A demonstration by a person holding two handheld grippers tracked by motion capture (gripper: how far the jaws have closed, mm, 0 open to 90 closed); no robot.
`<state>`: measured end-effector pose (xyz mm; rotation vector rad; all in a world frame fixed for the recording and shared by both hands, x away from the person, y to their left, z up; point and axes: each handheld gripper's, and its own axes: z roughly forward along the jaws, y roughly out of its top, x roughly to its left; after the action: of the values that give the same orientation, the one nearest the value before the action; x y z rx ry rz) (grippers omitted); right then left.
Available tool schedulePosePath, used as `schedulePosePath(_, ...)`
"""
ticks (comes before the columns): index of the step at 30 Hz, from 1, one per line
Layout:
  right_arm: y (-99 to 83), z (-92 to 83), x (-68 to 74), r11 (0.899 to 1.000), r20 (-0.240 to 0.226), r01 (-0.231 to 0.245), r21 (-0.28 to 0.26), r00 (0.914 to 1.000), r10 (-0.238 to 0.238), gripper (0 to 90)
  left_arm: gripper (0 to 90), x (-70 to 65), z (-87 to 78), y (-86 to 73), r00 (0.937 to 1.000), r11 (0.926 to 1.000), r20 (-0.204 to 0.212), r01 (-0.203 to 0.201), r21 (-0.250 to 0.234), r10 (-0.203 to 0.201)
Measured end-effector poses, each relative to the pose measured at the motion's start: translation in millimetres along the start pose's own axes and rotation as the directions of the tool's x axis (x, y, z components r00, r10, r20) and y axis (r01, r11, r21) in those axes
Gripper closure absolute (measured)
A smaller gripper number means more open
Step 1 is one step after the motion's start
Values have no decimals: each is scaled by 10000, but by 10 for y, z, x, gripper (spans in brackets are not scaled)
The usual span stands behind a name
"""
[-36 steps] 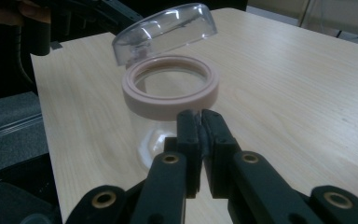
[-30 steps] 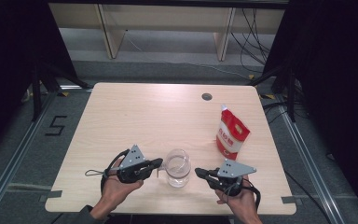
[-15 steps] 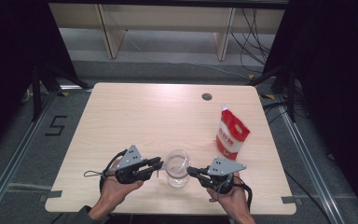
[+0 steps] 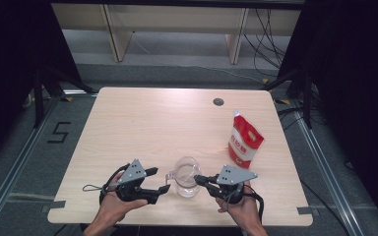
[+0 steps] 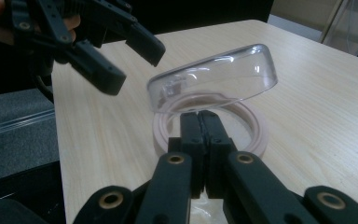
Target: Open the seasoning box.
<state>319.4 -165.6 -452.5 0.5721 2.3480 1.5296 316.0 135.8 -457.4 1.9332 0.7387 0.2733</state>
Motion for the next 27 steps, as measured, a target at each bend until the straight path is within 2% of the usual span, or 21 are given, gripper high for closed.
schedulePosePath(1, 7, 1, 3, 10000, 5, 11, 9, 10000, -11, 895, 228, -6, -13, -22, 9996, 9996, -59, 267, 35, -267)
schedulePosePath(5, 28, 19, 19, 10000, 84, 55, -68, 10000, -54, 895, 177, 40, -41, -66, 9996, 9996, -49, 268, 3, -268)
schedulePosePath(7, 41, 32, 44, 9997, 161, -114, -212, 9998, 117, 894, 162, 41, -51, -89, 9996, 9996, -104, 279, -7, -279)
schedulePosePath(8, 50, 35, 37, 9998, 69, 46, -215, 10000, -45, 894, 157, 41, -54, -102, 9995, 9997, -174, 247, 47, -246)
schedulePosePath(9, 68, 49, 53, 9995, 66, 95, -300, 9999, -93, 892, 150, 39, -49, -137, 9990, 9991, -199, 402, 123, -399)
schedulePosePath(15, 103, 71, 81, 9994, -92, 199, -282, 9998, -202, 891, 150, 62, -72, -194, 9989, 9990, -157, 437, 91, -436)
schedulePosePath(16, 103, 83, 90, 9989, 38, 203, -414, 9998, -202, 891, 150, 78, -84, -198, 9996, 9997, -186, 196, 133, -193)
schedulePosePath(17, 108, 86, 94, 9990, 29, 197, -402, 9998, -196, 891, 150, 84, -95, -205, 9996, 9998, -263, 130, 157, -126)
schedulePosePath(19, 115, 82, 96, 9994, -43, 191, -301, 9998, -192, 889, 150, 86, -100, -234, 9990, 9994, -278, 343, 82, -340)
schedulePosePath(21, 131, 95, 103, 9992, -83, 265, -299, 9996, -267, 887, 150, 98, -128, -257, 9988, 9994, -422, 251, 235, -241)
schedulePosePath(25, 141, 122, 123, 9985, 12, 299, -459, 9996, -299, 887, 150, 104, -163, -308, 9986, 9996, -488, 210, 162, -202)
schedulePosePath(27, 153, 145, 135, 9983, -83, 318, -480, 9994, -323, 887, 151, 102, -203, -332, 9976, 9994, -636, 279, 202, -266)
